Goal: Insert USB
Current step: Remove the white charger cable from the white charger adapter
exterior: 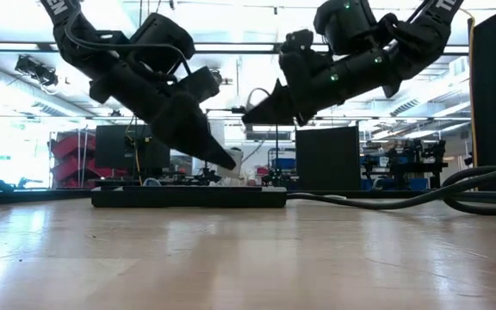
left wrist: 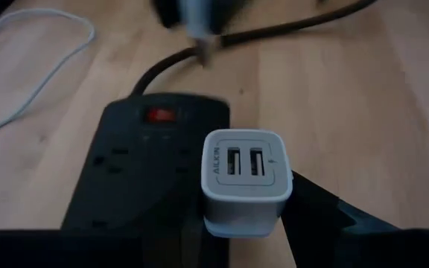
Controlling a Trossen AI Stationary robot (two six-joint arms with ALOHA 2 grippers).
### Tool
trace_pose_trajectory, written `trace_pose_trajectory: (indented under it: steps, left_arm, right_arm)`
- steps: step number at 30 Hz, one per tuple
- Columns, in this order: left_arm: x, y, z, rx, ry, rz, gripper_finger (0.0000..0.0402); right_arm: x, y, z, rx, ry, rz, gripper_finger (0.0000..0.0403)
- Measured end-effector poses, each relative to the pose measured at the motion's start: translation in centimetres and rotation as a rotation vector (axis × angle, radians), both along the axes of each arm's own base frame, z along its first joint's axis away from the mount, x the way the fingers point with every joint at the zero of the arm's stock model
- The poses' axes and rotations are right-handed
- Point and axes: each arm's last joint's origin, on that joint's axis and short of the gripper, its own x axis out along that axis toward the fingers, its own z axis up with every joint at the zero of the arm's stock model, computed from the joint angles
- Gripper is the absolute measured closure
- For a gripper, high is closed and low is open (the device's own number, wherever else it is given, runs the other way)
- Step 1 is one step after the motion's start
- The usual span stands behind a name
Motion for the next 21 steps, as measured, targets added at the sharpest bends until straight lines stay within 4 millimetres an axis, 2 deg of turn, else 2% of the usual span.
trace_pose_trajectory:
  steps: [5, 12, 17, 21]
  left_arm:
    - [-0.6, 0.0, 0.8, 0.021, 0.014, 0.007, 0.0272]
    - [-0.7, 0.0, 1.2, 0.032, 0.005, 0.01, 0.0272]
    - [-0.7, 0.0, 1.2, 0.025, 0.004, 0.014, 0.0272]
    - [-0.7, 0.0, 1.2, 0.024, 0.003, 0.015, 0.0272]
  right_arm:
    - [-1.4, -1.0, 0.0, -0.013, 0.158, -0.156, 0.0403]
    - [-3.8, -3.8, -2.3, 0.033, 0.437, -0.446, 0.0403]
    - [-5.2, -5.1, -3.4, 0.127, 0.554, -0.546, 0.0403]
    - [-5.5, -5.3, -3.6, 0.161, 0.581, -0.545, 0.0387]
